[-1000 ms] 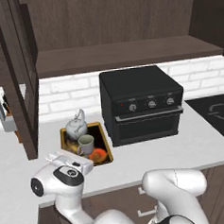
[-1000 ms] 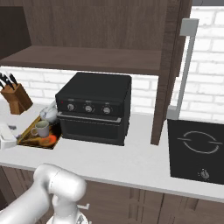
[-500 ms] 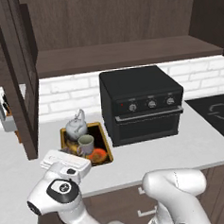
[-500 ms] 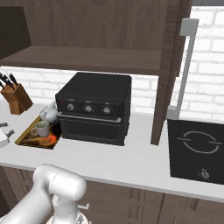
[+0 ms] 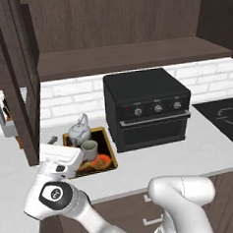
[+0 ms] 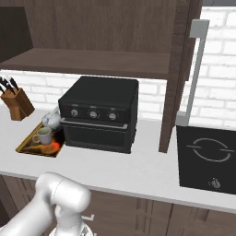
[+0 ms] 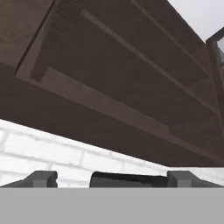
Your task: Pick the kettle from the counter and place it on the tray. Then pick the mug from the cabinet and place it on the tray. Then close the cabinet doors.
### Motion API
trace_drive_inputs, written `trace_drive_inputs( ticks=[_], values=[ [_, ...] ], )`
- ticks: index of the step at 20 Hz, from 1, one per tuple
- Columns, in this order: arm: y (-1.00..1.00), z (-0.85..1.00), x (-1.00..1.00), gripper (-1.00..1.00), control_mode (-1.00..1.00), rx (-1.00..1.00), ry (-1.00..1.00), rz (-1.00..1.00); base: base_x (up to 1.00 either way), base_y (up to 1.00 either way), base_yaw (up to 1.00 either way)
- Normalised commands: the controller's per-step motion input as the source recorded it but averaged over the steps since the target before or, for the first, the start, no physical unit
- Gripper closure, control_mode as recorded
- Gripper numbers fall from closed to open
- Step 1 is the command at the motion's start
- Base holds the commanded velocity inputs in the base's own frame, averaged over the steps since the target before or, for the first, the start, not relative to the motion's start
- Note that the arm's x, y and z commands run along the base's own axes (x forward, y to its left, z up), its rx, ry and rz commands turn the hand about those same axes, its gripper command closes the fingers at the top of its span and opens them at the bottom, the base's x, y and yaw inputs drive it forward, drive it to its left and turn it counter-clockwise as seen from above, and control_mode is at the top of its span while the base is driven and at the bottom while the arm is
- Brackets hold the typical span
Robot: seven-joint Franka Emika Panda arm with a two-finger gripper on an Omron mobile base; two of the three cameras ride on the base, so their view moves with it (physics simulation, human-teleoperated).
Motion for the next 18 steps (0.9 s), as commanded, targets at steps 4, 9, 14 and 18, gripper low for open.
trace_drive_inputs(
  ticks=[4,9,14,18],
  values=[
    [0.38,0.56,0.00,-1.00,-1.00,-0.21,-0.08,-0.05,0.00,0.00,0.00],
    [0.52,0.21,0.00,-1.00,-1.00,-0.09,0.00,-0.01,0.00,0.00,0.00],
    [0.67,0.18,0.06,-1.00,-1.00,-0.04,0.00,-0.04,0.00,0.00,0.00],
    [0.71,0.14,0.15,-1.00,-1.00,-0.04,0.01,-0.07,0.00,0.00,0.00]
  ],
)
